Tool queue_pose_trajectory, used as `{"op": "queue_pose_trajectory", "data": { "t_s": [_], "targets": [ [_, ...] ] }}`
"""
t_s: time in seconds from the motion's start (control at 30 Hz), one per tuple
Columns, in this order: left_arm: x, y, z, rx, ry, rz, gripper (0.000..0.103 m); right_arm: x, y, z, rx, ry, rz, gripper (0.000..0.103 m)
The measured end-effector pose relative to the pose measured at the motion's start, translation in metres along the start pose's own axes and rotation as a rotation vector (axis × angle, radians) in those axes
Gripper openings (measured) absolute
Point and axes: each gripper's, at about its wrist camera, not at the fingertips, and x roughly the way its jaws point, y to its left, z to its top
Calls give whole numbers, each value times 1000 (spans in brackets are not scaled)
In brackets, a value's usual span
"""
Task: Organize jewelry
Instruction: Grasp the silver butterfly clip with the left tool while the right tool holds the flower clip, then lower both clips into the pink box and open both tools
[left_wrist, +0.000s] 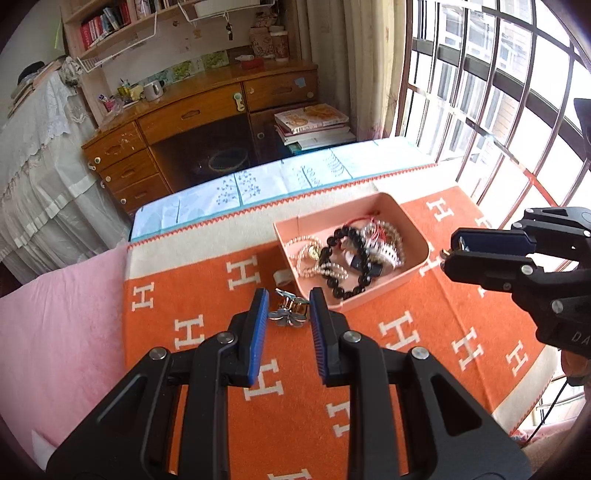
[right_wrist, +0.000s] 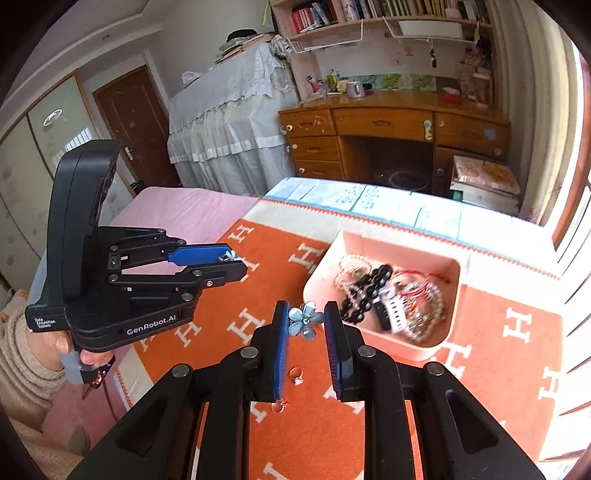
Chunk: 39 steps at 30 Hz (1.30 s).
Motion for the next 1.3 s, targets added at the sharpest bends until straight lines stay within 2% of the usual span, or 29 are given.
{"op": "queue_pose_trajectory", "data": {
  "t_s": [0.2, 0.37, 0.53, 0.7, 0.83, 0.9, 0.93, 0.97, 1.0, 1.03, 1.17, 1.3],
  "targets": [
    [-32, -10, 63, 2, -74, 50, 20, -46, -14, 59, 40, -60, -108, 19],
    [-21, -19, 94, -3, -85, 93, 20, -61, -36, 100, 94, -91, -183, 19],
    [48, -19, 100, -43, 5, 88, 20, -21, -72, 105, 165, 6, -209, 19],
    [120, -14, 86, -94, 100, 94, 20, 47, -111, 83, 232, 141, -219, 19],
    [158, -7, 75, -130, 137, 81, 20, 90, -135, 68, 282, 205, -231, 19],
    [173, -3, 70, -158, 167, 51, 27, 104, -143, 64, 303, 219, -228, 20],
    [179, -2, 69, -168, 181, 38, 42, 110, -147, 62, 315, 222, -236, 23],
    [184, -1, 68, -172, 193, 20, 59, 117, -152, 60, 329, 221, -242, 33],
    [187, 1, 66, -174, 206, 7, 65, 118, -155, 59, 341, 215, -244, 39],
    [189, 2, 65, -177, 211, 4, 65, 123, -159, 57, 351, 205, -249, 44],
    [186, 6, 62, -182, 208, 23, 65, 126, -163, 55, 357, 177, -248, 44],
    [171, 13, 60, -201, 204, 32, 65, 106, -151, 54, 336, 155, -254, 44]
  ]
}}
